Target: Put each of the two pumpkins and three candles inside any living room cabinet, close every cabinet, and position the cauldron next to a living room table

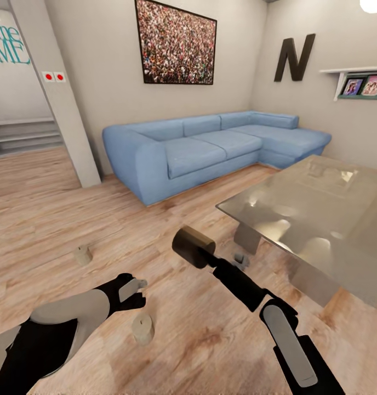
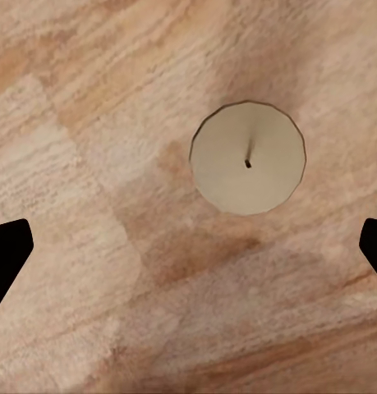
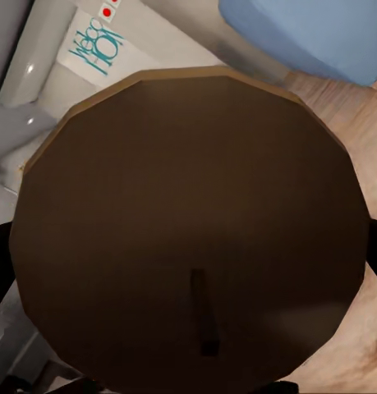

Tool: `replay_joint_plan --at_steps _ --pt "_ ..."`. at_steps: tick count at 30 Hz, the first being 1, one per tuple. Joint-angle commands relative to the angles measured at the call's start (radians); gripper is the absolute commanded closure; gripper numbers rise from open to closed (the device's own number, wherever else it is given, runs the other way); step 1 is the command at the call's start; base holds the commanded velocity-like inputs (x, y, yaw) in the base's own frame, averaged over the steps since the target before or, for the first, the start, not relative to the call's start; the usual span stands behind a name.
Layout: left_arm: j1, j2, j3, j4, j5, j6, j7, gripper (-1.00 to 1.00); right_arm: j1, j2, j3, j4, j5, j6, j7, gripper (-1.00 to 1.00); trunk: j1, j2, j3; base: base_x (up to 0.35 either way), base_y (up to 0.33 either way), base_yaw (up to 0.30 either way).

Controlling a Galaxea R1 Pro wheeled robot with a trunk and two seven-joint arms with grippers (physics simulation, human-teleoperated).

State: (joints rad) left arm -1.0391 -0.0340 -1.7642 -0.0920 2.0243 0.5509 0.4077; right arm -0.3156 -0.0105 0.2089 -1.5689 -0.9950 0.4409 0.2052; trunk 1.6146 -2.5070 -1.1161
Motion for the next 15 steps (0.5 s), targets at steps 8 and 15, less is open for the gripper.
replay_joint_plan --at_steps 8,15 --pt "-0.001 -0.002 -0.009 -0.002 0.007 -0.006 0.005 -1.0 0.0 -0.039 -0.021 0.0 -0.08 0.007 0.064 1.0 0.003 -0.002 -0.032 0.0 0.0 0.0" --pt "-0.001 -0.004 -0.009 -0.003 0.007 -0.026 0.005 -1.0 0.0 -0.042 -0.028 0.0 -0.086 0.008 0.07 1.0 0.006 -0.004 -0.059 0.0 0.0 0.0"
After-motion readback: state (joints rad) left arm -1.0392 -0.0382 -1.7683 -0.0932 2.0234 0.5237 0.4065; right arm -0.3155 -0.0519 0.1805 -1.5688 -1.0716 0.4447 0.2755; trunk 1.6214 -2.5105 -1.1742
